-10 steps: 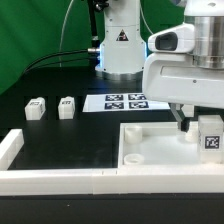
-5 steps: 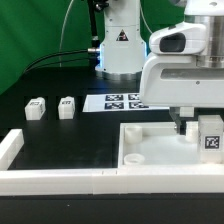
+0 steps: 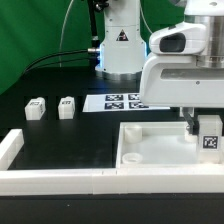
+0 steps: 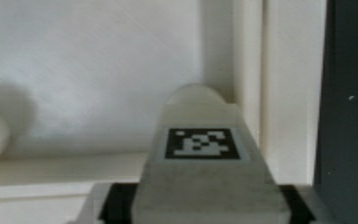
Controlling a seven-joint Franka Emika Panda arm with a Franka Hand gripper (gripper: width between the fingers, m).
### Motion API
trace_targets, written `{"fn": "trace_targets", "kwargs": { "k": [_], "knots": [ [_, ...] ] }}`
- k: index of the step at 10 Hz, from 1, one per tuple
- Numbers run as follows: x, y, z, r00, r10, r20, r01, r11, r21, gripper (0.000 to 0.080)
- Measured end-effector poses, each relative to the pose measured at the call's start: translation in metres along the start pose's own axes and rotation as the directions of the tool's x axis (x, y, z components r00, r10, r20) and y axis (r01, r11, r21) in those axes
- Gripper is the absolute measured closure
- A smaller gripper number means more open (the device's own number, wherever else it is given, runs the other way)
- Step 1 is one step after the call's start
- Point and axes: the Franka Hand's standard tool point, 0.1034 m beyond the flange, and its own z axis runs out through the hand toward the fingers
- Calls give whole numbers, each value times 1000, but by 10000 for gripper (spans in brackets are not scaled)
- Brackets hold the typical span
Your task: Assemble one leg
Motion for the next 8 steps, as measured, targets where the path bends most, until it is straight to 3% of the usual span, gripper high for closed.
{"fn": "trace_targets", "kwargs": {
  "k": [3, 5, 8],
  "knots": [
    [0, 2, 0, 998, 62, 2, -62, 998, 1, 506],
    [0, 4, 1, 978, 207, 5, -207, 978, 0, 506],
    [-1, 16, 0, 913, 408, 3, -408, 913, -23, 502]
  ]
}}
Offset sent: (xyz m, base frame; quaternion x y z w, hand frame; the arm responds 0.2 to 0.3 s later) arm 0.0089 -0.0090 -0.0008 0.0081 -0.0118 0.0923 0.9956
